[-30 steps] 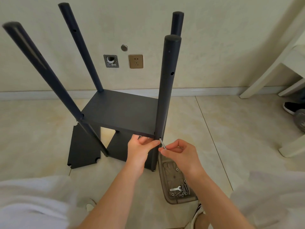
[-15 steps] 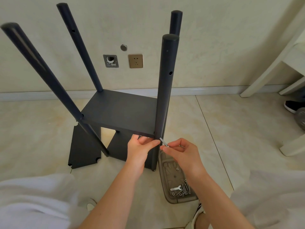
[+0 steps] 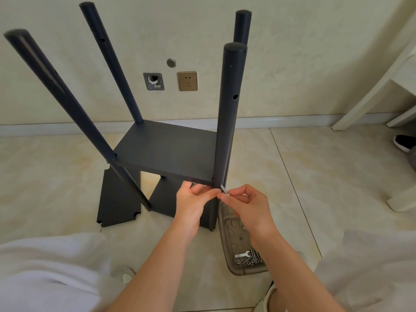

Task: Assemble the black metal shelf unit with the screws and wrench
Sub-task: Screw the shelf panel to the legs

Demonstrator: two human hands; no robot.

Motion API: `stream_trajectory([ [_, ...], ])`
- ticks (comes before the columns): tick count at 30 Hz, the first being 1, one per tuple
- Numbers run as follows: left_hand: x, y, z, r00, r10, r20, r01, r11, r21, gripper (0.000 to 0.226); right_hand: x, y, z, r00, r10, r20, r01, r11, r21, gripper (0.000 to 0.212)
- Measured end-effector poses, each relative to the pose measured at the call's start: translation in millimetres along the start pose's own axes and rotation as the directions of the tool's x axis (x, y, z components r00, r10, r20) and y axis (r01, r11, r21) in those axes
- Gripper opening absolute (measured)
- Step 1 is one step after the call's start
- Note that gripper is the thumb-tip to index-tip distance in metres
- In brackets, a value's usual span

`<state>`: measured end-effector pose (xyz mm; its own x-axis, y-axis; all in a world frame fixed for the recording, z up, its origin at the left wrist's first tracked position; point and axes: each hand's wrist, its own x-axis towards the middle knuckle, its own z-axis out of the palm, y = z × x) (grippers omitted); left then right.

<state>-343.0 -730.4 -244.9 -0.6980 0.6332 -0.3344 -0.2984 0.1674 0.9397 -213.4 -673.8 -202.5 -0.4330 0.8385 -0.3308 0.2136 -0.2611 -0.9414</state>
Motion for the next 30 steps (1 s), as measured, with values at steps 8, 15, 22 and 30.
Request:
stream_trajectory([
  [8,-2,3,-5,0.997,-0.009,0.081,0.017,0.995,-0.096,0.041,6,-3,8,1.000,0.013,-0.021,-0.013,1.000,-0.003,0.017],
  [15,3,7,-5,0.995,-0.022,0.094,0.040,0.980,-0.197,0.015,8,-4,10,1.000,0.005,-0.020,-0.005,1.000,-0.030,0.015],
  [22,4,7,-2,0.997,-0.007,0.077,0.021,0.981,-0.194,0.015,11,0,8,0.997,-0.070,-0.022,0.068,0.993,-0.098,0.016],
  [30,2,6,-1,0.996,0.000,0.087,0.016,0.983,-0.181,0.020,12,1,8,0.989,-0.145,-0.022,0.141,0.983,-0.121,0.014],
])
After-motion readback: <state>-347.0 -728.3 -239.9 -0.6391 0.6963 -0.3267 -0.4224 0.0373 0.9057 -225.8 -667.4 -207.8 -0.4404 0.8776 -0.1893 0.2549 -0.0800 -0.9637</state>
